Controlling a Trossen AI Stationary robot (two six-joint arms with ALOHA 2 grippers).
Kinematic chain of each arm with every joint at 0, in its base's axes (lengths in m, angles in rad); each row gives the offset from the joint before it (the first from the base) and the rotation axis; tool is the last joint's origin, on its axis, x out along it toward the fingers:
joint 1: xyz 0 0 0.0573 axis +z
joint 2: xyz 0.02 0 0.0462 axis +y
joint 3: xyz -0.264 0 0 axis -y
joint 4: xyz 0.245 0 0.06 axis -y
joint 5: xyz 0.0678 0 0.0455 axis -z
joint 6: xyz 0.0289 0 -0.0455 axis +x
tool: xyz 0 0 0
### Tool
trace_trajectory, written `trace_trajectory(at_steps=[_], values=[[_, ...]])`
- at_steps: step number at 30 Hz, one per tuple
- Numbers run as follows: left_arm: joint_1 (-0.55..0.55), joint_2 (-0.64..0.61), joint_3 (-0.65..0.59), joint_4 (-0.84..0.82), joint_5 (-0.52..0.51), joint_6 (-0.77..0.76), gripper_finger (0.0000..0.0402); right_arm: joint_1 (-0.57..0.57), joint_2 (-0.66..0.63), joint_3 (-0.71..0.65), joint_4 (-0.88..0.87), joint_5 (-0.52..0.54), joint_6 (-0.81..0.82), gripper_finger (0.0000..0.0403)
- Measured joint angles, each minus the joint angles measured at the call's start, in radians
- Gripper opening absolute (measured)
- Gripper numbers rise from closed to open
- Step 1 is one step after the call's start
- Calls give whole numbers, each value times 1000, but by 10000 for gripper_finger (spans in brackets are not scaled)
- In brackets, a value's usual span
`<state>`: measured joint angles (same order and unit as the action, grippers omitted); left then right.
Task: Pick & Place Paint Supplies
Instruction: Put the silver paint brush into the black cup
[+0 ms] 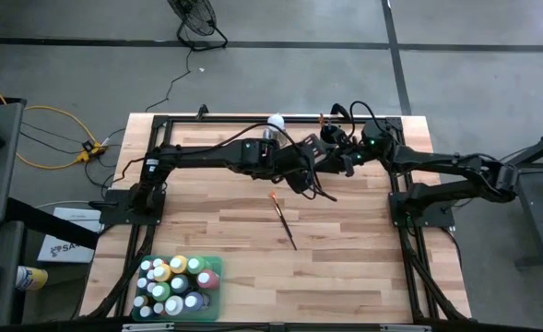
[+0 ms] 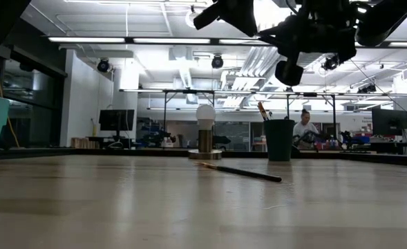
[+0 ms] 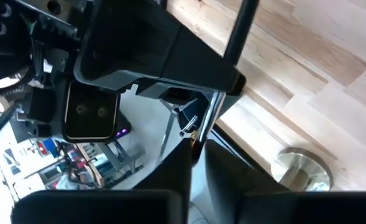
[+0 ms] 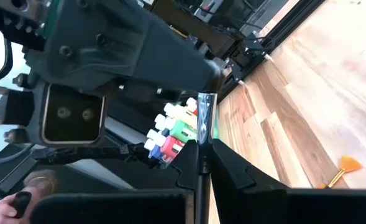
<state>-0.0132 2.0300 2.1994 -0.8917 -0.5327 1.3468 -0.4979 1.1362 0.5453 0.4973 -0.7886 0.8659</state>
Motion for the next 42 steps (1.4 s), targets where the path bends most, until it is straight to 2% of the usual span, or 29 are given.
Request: trace_trajectory(at_steps=[3,9,12,15,17,20,25,29,33,38,42], values=[[1,0,0,0,-9,-46,73,-10,0,0,1,7,-3,15],[2,-15,2,-25,-119,-182,138,-51,-1,0,0,39,-3,15],[6,-23,1,-73,-166,-285,150,-74,-1,0,-6,77,-8,15],[14,-39,1,-129,-175,-452,151,-94,-1,0,-20,133,-42,15],[29,-48,2,-178,-137,-602,149,-107,-1,0,-21,185,-70,15],[72,-60,1,-270,11,-829,145,-127,-1,0,-28,294,-136,15],[145,-62,-23,-314,241,-1066,139,-143,-1,0,-65,592,-280,15],[174,-62,-79,-290,342,-1111,136,-144,-1,0,-107,831,-388,15],[179,-62,-150,-248,370,-1117,136,-144,-1,0,-133,988,-445,15],[177,-62,-221,-185,386,-1117,136,-144,-1,0,-147,1091,-505,18],[177,-62,-265,-134,427,-1127,135,-144,-1,0,-149,1117,-574,18]])
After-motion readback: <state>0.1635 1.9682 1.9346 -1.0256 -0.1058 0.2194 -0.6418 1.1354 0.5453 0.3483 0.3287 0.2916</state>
